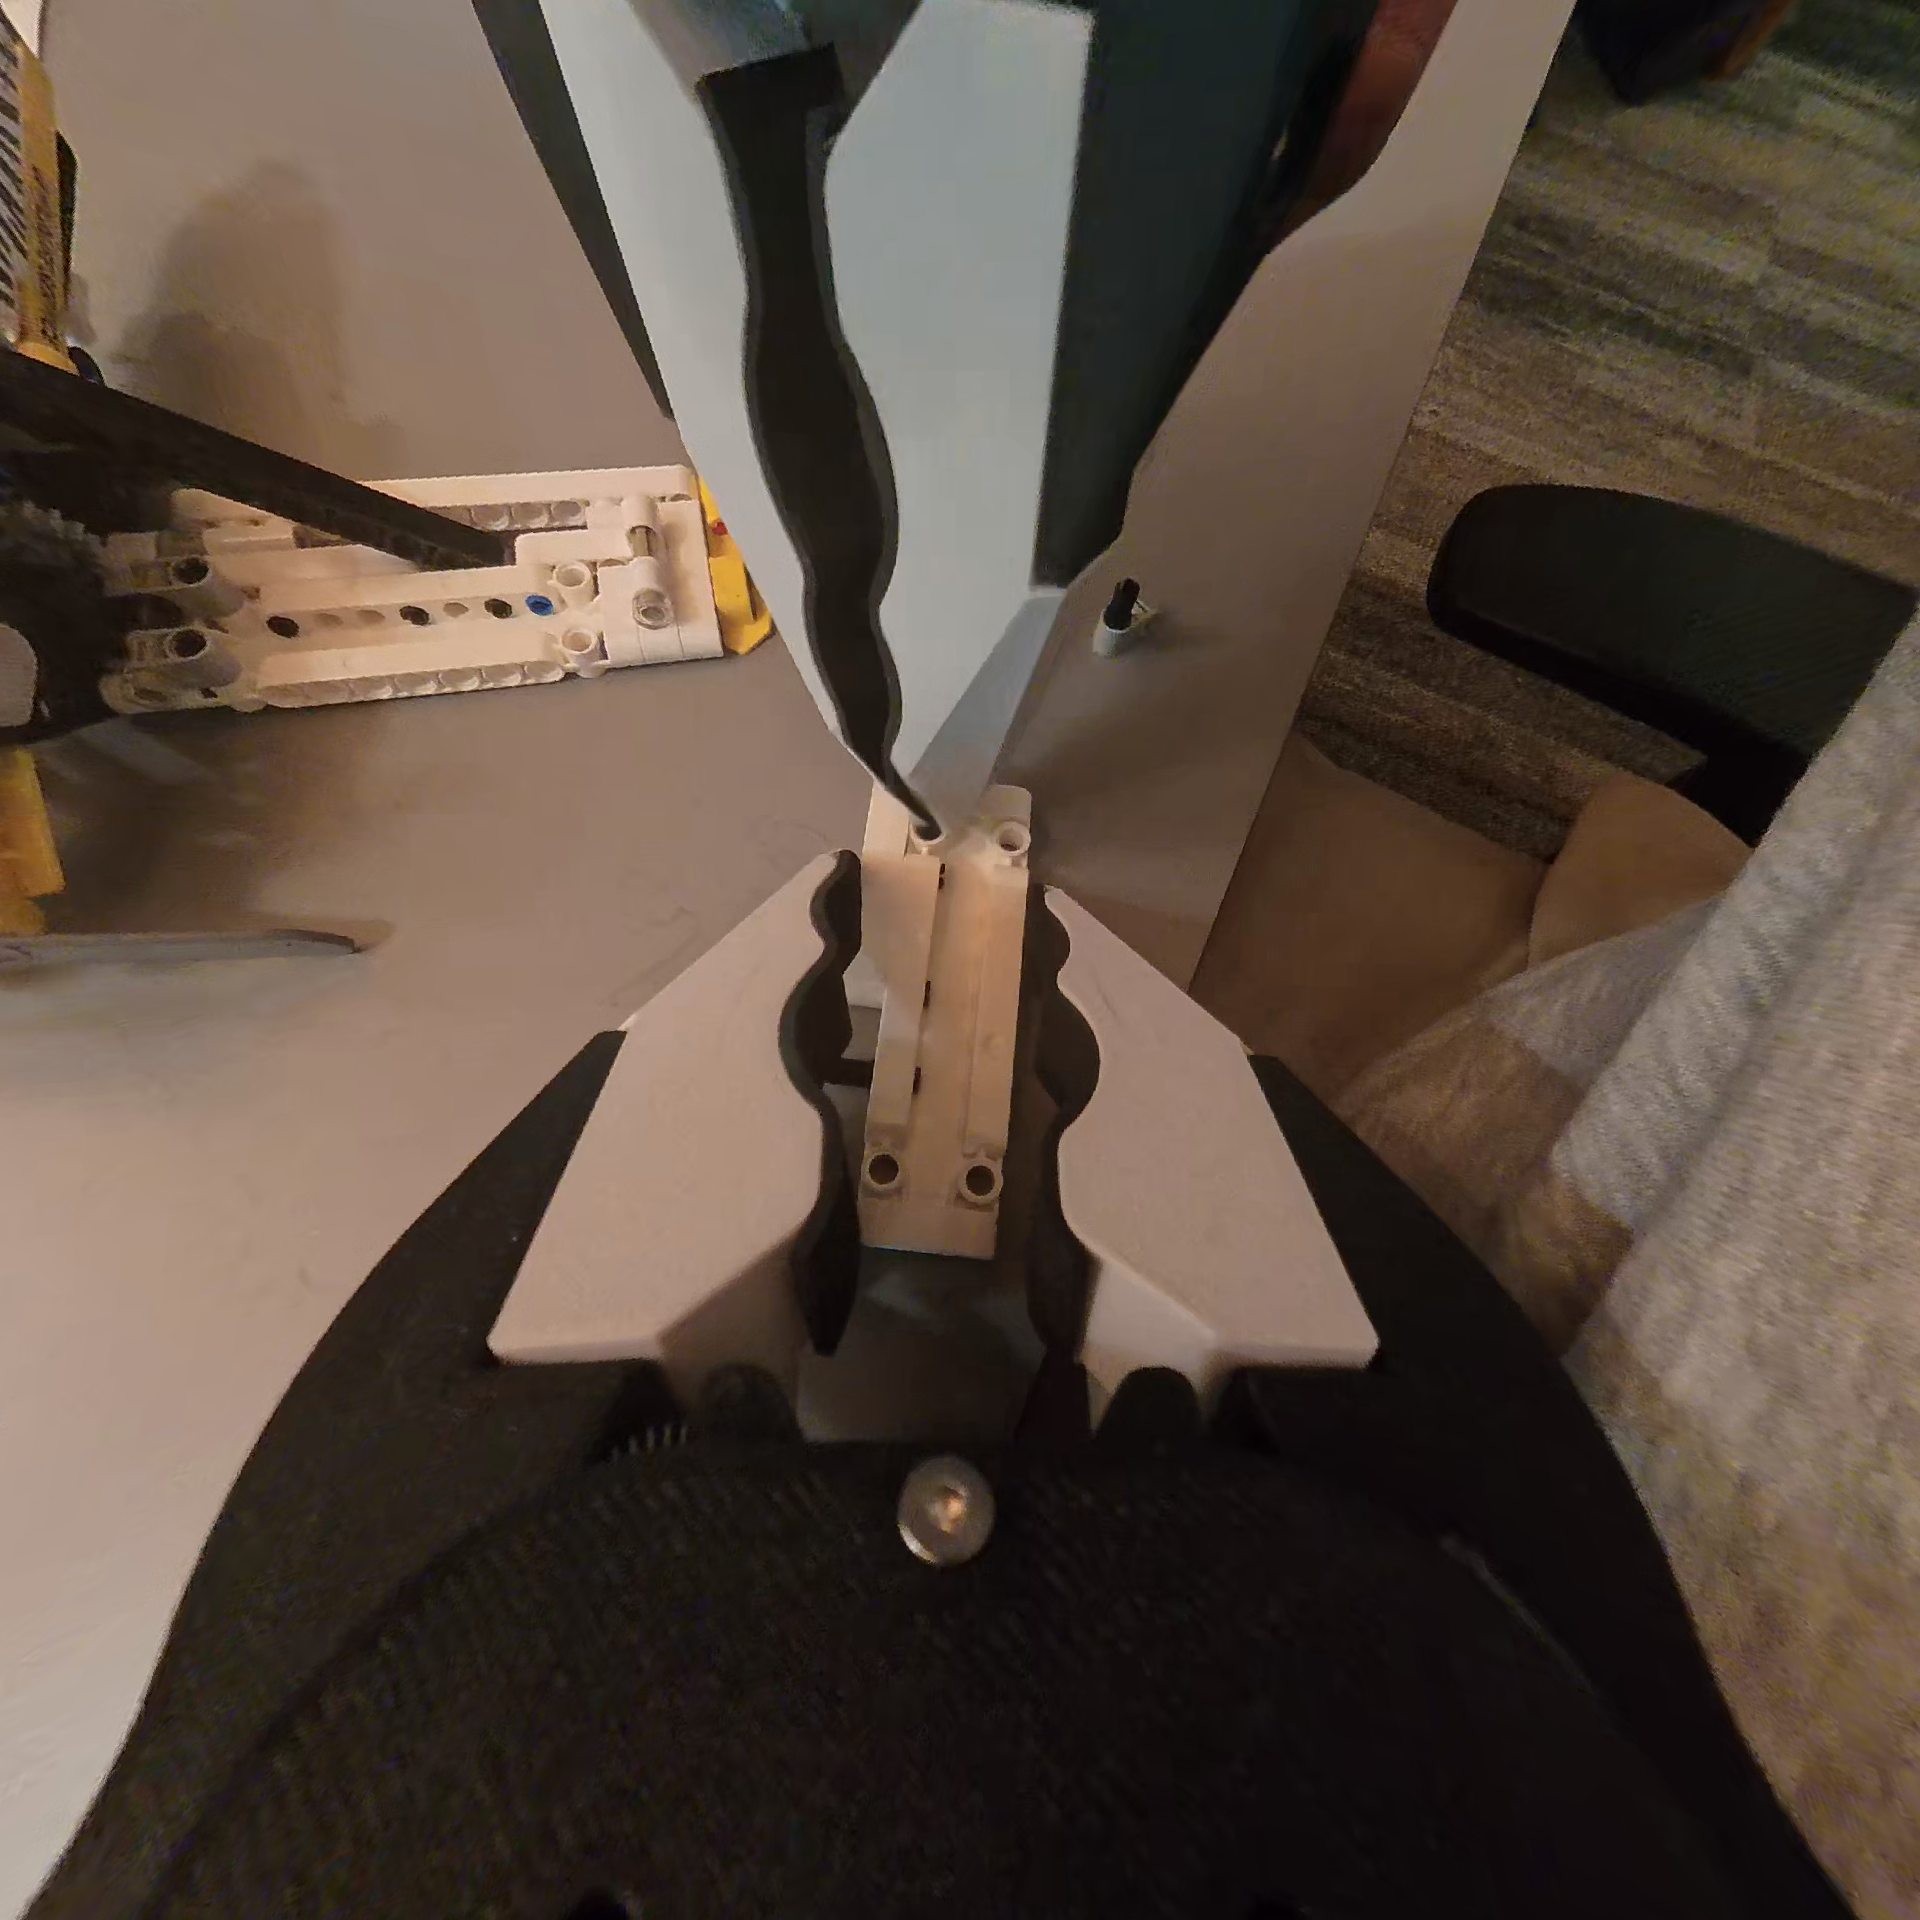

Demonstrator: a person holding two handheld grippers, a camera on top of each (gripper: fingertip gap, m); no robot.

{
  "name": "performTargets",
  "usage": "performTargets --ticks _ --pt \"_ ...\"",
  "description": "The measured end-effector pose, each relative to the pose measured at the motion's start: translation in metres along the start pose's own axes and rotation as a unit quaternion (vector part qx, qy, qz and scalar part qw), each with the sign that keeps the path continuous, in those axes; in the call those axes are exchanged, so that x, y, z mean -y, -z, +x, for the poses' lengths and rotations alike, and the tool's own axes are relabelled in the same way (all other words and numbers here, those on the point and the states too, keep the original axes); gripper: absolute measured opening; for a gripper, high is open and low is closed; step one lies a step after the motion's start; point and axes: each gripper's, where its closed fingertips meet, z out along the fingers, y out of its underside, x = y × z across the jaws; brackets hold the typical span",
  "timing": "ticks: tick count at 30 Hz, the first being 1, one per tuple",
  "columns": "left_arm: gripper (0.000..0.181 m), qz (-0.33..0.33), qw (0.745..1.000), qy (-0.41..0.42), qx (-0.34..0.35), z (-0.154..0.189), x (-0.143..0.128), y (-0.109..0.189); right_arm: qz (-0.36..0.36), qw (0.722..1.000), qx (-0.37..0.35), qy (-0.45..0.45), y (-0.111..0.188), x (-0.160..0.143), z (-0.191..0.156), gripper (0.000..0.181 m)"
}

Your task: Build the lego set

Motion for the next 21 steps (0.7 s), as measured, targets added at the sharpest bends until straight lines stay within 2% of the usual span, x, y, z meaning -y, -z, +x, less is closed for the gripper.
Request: performTargets --ticks 5,11,17,21 --pt "0.030 0.000 1.000 0.001 -0.001 0.0000 0.0001 0.0001 -0.010 1.000 -0.010 0.022 -0.0005 -0.0007 -0.0002 0.005" --pt "0.030 0.002 1.000 0.001 -0.001 0.0000 0.0002 0.0004 -0.013 0.990 -0.038 0.136 -0.0047 -0.0007 0.0000 0.006" --pt "0.030 0.002 1.000 -0.002 0.000 0.0002 -0.0001 0.0004 -0.005 0.956 -0.055 0.289 -0.0049 -0.0007 -0.0012 0.006" --pt "0.030 0.002 1.000 -0.002 -0.001 0.0003 -0.0001 0.0006 -0.007 0.944 -0.055 0.325 -0.0049 -0.0003 -0.0019 0.006"
